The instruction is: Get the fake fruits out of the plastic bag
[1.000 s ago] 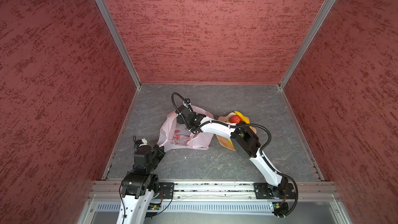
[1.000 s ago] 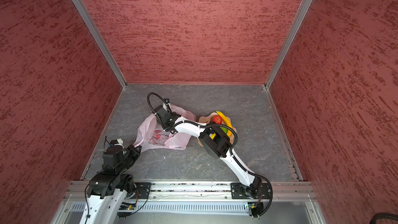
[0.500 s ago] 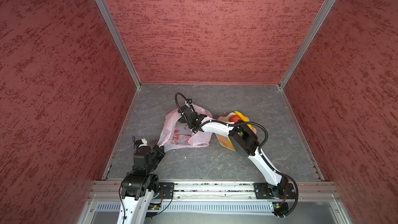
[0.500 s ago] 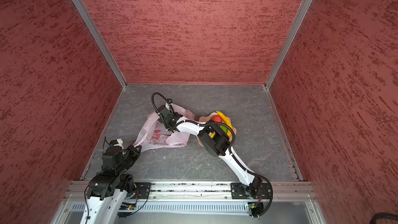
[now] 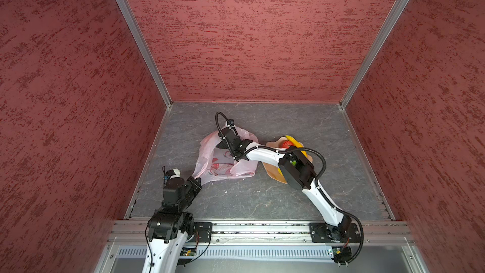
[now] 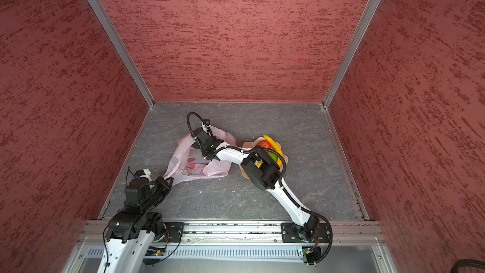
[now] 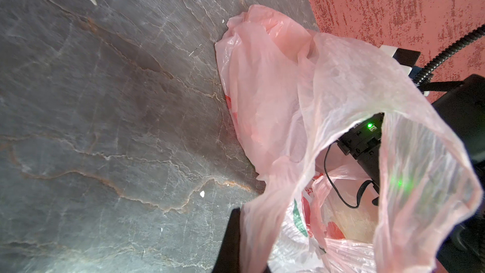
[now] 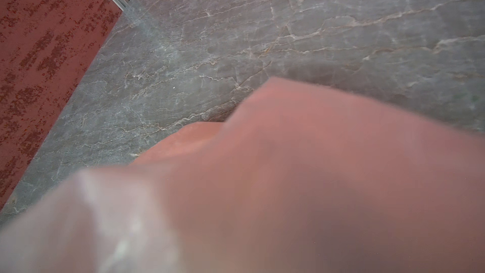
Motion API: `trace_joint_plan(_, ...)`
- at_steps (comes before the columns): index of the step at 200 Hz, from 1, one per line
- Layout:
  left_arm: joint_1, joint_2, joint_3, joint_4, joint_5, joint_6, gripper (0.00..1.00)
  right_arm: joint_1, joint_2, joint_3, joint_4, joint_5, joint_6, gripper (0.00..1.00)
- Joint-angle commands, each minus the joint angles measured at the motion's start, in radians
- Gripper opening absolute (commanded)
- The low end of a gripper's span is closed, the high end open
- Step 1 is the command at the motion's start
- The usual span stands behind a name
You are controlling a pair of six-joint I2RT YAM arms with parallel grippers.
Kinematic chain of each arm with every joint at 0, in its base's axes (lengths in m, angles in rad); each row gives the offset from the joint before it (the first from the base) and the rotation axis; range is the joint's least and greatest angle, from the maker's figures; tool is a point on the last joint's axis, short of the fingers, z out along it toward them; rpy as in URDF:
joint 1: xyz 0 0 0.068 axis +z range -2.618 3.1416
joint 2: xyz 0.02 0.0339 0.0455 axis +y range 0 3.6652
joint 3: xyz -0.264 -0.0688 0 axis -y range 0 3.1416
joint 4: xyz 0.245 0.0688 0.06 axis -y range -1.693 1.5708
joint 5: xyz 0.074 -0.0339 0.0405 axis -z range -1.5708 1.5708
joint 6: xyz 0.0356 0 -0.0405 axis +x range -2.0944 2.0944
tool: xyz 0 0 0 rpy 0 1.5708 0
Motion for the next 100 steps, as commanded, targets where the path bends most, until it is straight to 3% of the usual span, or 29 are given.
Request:
trace_joint_plan(1,-0.007,0.009,-0.014,0.019,0.012,0.002,0.0,-0.015,0.041,0.041,0.026,-0.026,0.018,0.81)
trace_joint_plan(100,-0.008,-0.008,-0.031,0.01,0.029,-0.006,0.0,-0.027,0.098,0.134,0.0,-0.05,0.027,0.79)
